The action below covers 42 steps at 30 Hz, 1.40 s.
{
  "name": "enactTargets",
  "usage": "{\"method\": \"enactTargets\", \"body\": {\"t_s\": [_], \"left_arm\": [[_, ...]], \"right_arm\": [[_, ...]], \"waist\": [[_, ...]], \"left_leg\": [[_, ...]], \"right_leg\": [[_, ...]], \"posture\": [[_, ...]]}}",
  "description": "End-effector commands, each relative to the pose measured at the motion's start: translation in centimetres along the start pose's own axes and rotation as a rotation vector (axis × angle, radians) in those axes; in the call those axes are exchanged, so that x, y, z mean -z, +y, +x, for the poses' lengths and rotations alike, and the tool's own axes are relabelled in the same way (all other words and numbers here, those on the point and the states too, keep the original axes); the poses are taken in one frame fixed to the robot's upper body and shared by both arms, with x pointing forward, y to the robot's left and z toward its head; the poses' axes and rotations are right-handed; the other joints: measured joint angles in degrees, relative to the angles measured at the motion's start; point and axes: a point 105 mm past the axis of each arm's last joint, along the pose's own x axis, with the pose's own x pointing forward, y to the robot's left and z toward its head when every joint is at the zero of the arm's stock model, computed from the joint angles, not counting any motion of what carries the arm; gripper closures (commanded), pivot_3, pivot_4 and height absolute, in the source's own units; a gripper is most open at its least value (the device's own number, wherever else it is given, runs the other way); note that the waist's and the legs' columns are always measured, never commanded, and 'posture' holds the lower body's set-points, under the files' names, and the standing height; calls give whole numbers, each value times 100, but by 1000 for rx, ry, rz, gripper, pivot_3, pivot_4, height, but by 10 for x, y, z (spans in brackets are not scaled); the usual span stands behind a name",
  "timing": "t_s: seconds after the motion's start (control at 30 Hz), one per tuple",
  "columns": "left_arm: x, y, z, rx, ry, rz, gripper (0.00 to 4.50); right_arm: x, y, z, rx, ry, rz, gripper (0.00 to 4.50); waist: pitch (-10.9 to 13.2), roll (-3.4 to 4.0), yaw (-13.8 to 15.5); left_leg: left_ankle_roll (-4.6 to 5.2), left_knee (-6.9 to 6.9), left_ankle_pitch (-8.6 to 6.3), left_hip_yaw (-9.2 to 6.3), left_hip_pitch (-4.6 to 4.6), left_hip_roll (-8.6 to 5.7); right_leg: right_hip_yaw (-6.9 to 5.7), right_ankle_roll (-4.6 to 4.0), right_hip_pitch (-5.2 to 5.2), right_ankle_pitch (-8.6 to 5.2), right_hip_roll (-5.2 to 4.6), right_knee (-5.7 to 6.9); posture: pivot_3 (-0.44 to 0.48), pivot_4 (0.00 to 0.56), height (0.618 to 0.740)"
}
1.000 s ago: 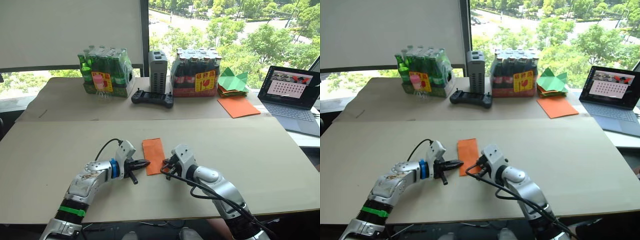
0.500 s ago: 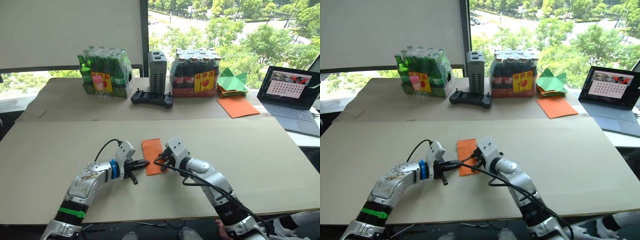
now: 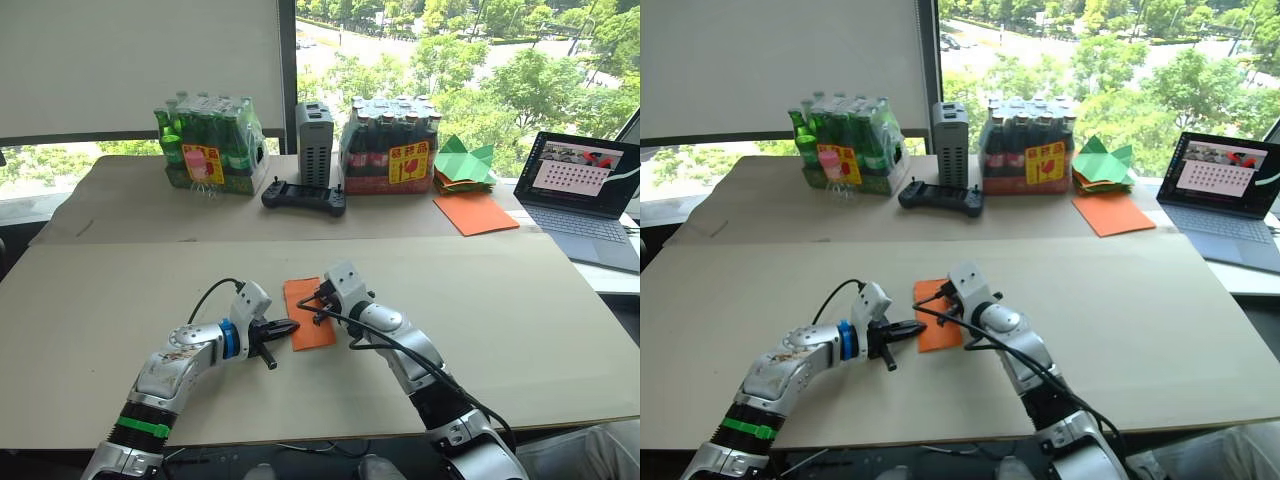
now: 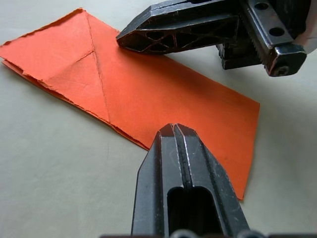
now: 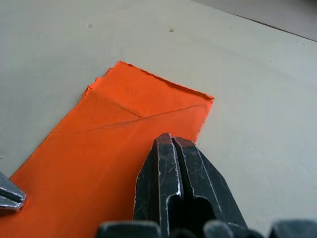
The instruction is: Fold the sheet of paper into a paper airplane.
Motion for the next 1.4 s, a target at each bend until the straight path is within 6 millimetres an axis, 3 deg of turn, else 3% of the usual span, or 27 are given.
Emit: {"method": "enactTargets", "body": {"t_s": [0.03, 0.23, 0.8, 1.4], "left_arm": [[11, -4, 1, 4, 41, -18, 4500], [12, -5, 0, 3, 42, -19, 4500], [10, -6, 0, -3, 32, -20, 4500], [11, -6, -1, -1, 38, -22, 4500]], "right_arm": [[1, -5, 4, 61, 4, -3, 4481], [1, 1, 8, 65, 0, 13, 4481], [-10, -9, 19, 127, -24, 38, 4481], [21, 18, -1, -15, 54, 1, 4481]], "waist": [[0, 0, -3], [0, 1, -9], [0, 1, -15], [-2, 2, -14]], "left_leg": [[0, 0, 0, 0, 0, 0], [0, 0, 0, 0, 0, 1], [0, -1, 0, 0, -7, 1], [0, -4, 0, 1, -5, 1]], "right_leg": [[0, 0, 0, 0, 0, 0], [0, 0, -1, 0, 0, 0], [0, -1, -9, 0, -1, 1], [0, 0, -8, 0, 0, -1]], "posture": [[0, 150, 740], [0, 150, 740], [0, 150, 740], [0, 150, 740]]}}
